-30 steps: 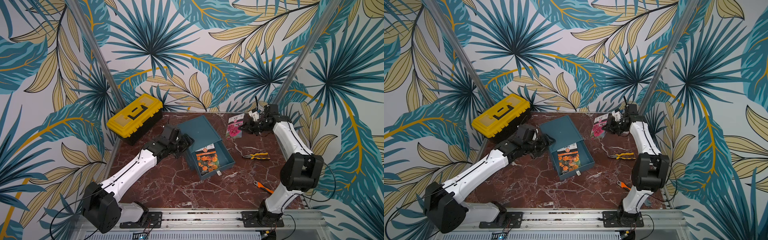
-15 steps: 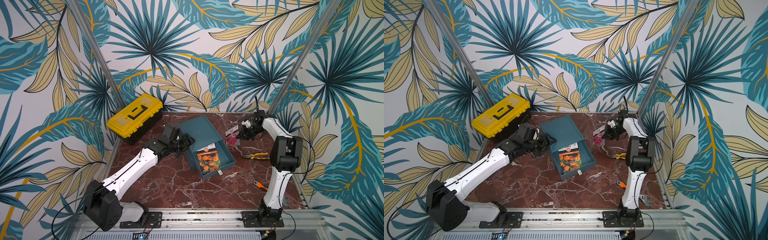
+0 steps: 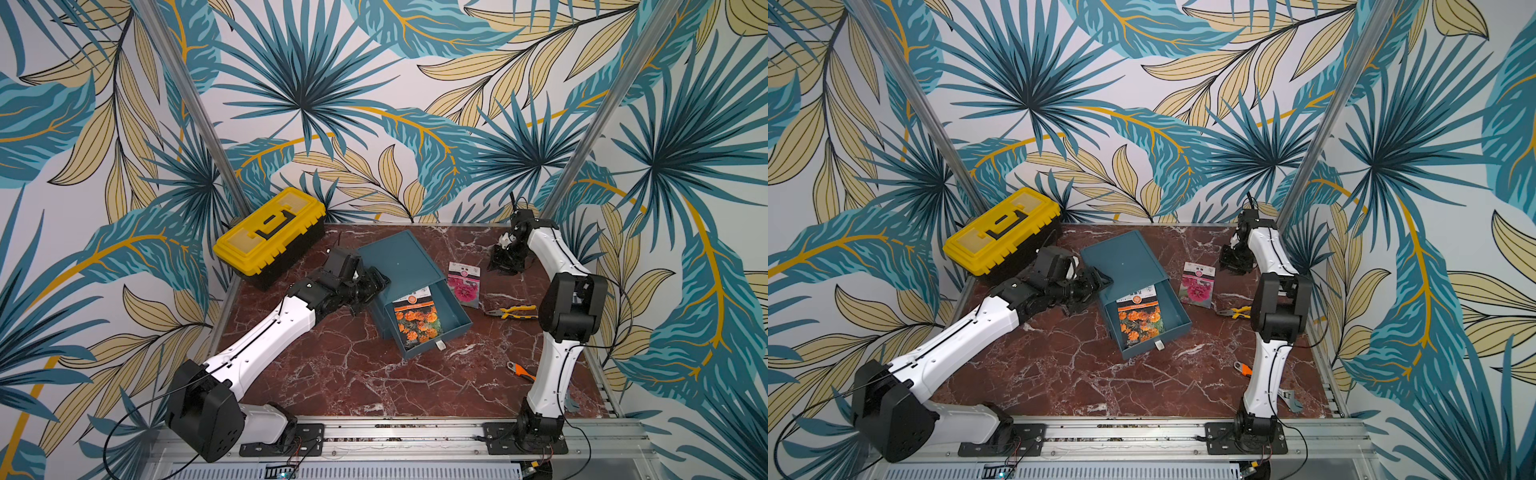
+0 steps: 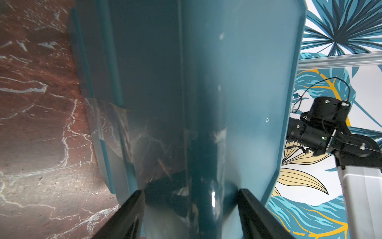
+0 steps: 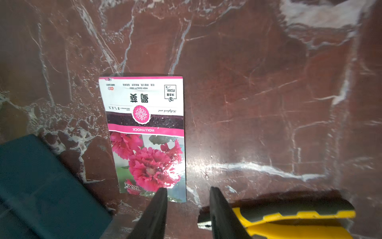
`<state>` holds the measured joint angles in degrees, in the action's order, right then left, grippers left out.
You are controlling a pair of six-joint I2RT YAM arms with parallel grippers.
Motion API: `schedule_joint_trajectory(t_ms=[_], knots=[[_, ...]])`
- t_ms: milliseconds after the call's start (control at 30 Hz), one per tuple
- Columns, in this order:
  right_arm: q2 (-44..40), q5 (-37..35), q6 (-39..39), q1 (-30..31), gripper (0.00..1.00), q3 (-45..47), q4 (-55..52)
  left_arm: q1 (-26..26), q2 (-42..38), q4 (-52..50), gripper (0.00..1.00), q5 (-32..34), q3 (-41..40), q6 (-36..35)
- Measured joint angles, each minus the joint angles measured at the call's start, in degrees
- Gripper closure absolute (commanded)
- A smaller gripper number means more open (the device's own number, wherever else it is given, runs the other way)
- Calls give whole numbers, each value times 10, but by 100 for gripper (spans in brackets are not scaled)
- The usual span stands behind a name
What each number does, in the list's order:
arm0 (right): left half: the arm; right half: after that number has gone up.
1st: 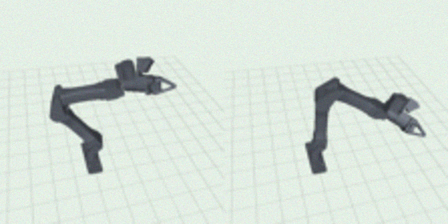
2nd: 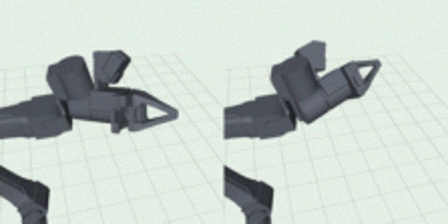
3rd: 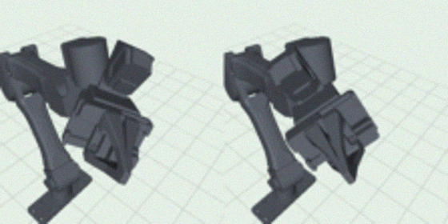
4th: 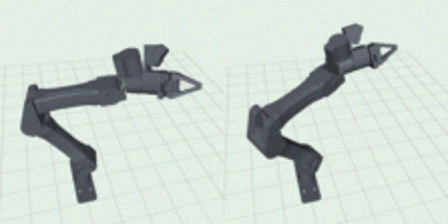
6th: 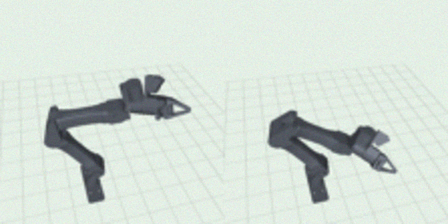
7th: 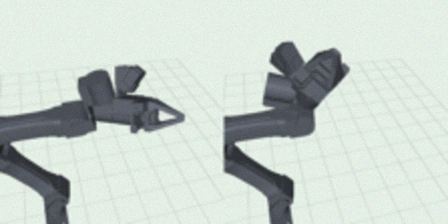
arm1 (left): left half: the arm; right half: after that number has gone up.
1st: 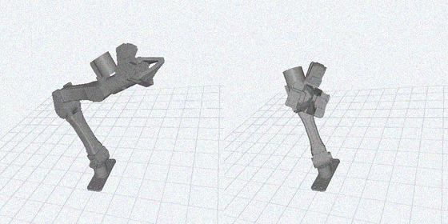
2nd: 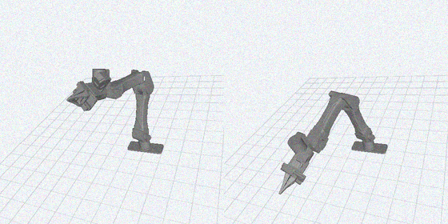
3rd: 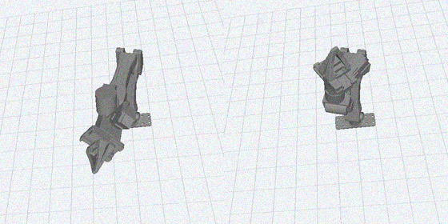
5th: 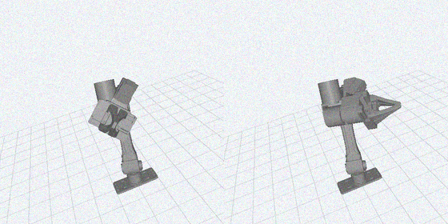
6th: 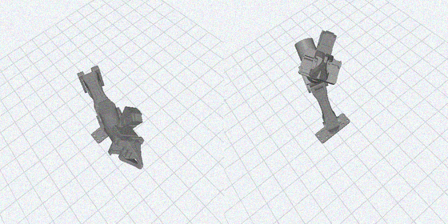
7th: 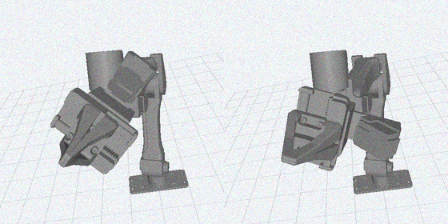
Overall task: Take the seed bags out of the drawer
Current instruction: Place the seed packet at the center of the board.
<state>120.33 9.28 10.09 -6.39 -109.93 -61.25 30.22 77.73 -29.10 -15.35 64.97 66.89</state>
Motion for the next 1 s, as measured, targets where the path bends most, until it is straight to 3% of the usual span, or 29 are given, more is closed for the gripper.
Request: schedule_joint_trajectory(t_ms=[167,433,800,1000], knots=[[-116,1,12,31,62,9,-1,0,0,0,24,0,0,-3],[-319,36,51,176,65,84,3,0,0,-1,23,0,0,-7],[-429,31,140,330,66,222,1,0,0,-1,23,1,0,-9],[-436,7,174,395,65,260,15,0,0,-1,23,1,0,-9]])
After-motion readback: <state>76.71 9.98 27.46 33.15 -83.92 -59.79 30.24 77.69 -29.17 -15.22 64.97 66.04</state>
